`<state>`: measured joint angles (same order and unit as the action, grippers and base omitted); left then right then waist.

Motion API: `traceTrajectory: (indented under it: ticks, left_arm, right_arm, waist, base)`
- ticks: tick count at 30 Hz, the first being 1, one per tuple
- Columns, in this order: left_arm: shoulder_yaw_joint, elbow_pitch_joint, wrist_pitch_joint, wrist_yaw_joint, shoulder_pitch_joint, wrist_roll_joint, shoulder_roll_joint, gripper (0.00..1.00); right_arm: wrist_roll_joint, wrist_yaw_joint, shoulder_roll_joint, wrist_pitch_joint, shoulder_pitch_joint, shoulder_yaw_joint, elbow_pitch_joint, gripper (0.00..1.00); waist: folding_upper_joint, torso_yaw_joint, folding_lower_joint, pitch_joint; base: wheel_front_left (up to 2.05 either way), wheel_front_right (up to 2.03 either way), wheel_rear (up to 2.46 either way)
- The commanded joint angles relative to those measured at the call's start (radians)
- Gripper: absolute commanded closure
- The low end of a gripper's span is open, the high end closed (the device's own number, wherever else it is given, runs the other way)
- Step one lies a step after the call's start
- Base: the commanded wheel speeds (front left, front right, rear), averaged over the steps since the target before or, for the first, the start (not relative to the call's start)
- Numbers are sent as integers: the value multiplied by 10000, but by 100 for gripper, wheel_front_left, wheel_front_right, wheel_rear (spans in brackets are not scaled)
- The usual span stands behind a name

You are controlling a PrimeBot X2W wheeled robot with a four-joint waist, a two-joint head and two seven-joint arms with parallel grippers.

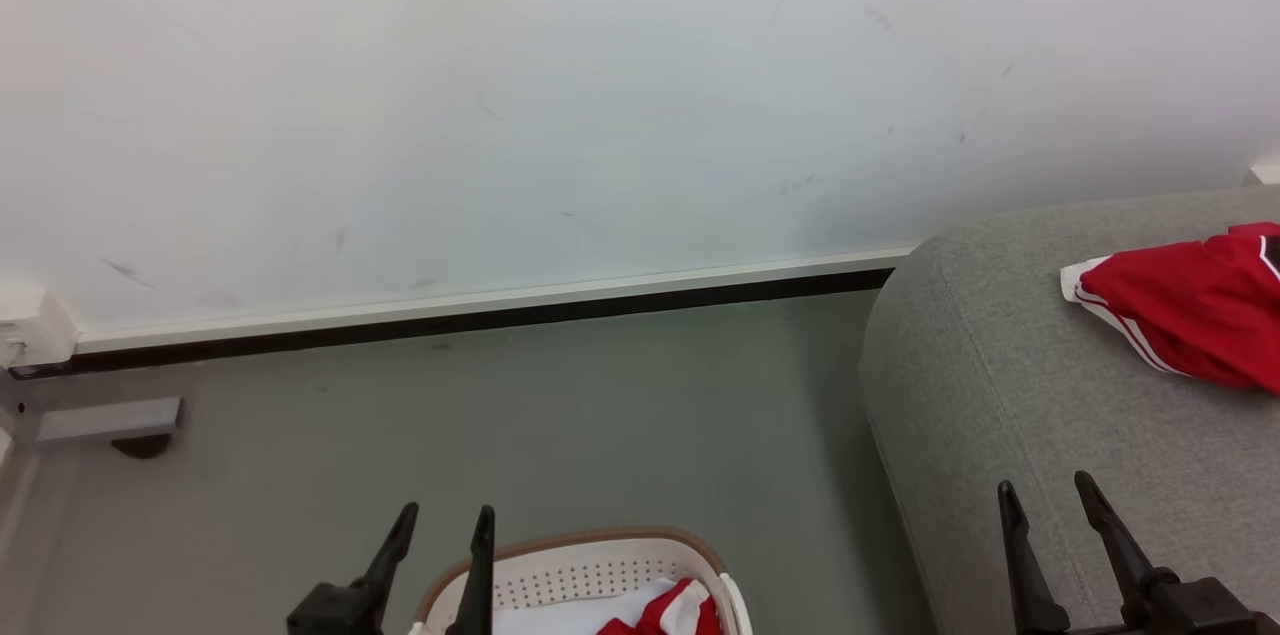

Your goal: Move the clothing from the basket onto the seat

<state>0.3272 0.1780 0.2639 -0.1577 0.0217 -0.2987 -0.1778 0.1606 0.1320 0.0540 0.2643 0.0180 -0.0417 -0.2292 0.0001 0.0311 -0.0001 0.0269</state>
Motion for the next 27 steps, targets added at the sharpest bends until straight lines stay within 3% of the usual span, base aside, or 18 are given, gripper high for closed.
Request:
traceTrajectory:
  ticks: [1, 27]
  left_arm:
    - [-105, 52, 7, 90, -15, 204, 16, 0]
    - [-640, 280, 8, 737, 60, 859, 509, 0]
  right_arm:
    - [4, -24, -22, 1, -43, -28, -77, 0]
    - [126, -25, -32, 1, 194, -94, 64, 0]
  waist:
    - [-1, -12, 1, 5]
    - [-1, 175, 1, -260]
  base:
    - [0, 0, 0]
    - [0, 0, 0]
